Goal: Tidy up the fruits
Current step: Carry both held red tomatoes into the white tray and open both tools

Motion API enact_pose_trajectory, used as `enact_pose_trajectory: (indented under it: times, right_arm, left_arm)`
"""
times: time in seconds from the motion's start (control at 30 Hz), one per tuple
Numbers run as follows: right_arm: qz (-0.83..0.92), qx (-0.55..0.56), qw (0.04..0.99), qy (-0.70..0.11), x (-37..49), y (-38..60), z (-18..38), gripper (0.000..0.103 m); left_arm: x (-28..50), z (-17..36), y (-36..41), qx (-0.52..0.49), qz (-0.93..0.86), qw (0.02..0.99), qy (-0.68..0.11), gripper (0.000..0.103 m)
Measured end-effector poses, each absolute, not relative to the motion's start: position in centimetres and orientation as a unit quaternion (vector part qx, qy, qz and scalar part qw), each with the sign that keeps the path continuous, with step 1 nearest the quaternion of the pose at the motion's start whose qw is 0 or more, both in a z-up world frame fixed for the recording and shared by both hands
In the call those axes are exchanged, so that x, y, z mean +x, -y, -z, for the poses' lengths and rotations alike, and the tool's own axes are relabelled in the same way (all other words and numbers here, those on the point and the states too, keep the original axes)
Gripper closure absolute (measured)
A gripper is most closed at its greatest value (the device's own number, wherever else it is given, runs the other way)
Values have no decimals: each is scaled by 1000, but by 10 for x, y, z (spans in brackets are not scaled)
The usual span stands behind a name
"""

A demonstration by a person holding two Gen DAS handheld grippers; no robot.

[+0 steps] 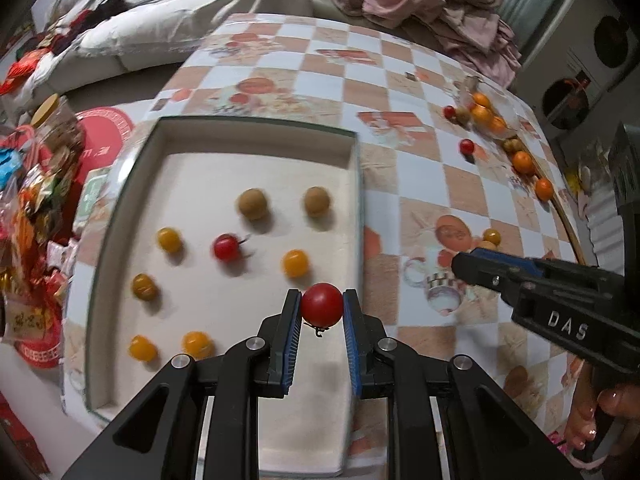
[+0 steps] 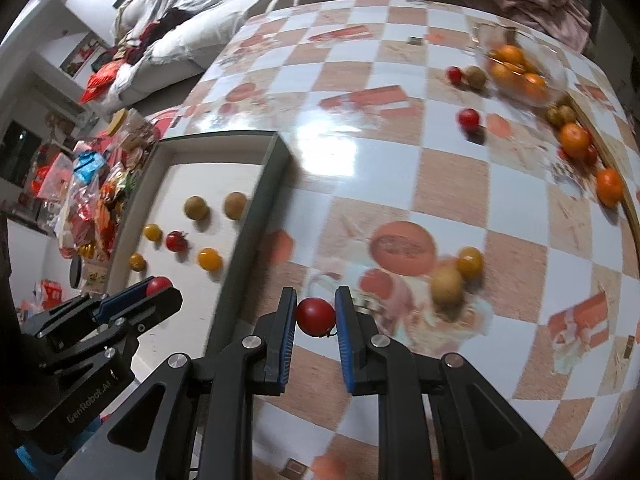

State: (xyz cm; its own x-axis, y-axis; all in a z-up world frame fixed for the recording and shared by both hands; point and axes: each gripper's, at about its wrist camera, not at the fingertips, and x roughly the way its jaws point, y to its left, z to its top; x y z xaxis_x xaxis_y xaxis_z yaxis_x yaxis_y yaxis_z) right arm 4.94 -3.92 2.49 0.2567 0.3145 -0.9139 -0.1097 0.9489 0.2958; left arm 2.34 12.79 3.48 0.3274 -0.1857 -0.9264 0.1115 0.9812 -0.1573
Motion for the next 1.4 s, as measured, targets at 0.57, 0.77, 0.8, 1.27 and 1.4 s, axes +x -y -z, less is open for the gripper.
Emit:
enact_pose_trajectory:
  times: [0.57, 0.77, 0.8, 1.27, 1.4]
  right_arm:
    - [-200, 53, 770, -604, 60, -38, -22, 82]
    - [-211, 47, 764, -608, 60, -53, -20, 82]
    - [-212, 47, 763, -608, 60, -55, -19, 82]
    - [-224, 30, 748, -624, 54, -75, -4, 81]
    - [-225, 21, 745, -627, 54, -81, 2, 81]
  left_arm:
    - [3, -20, -197, -71, 26, 811, -581, 81]
    - [-8, -19, -206, -71, 22, 808, -584, 81]
    - [-10, -19, -208, -71, 21, 808, -585, 81]
    - [-28, -2, -241, -74, -18, 798, -597, 81]
    - [-24, 5, -237, -65, -15, 796, -601, 81]
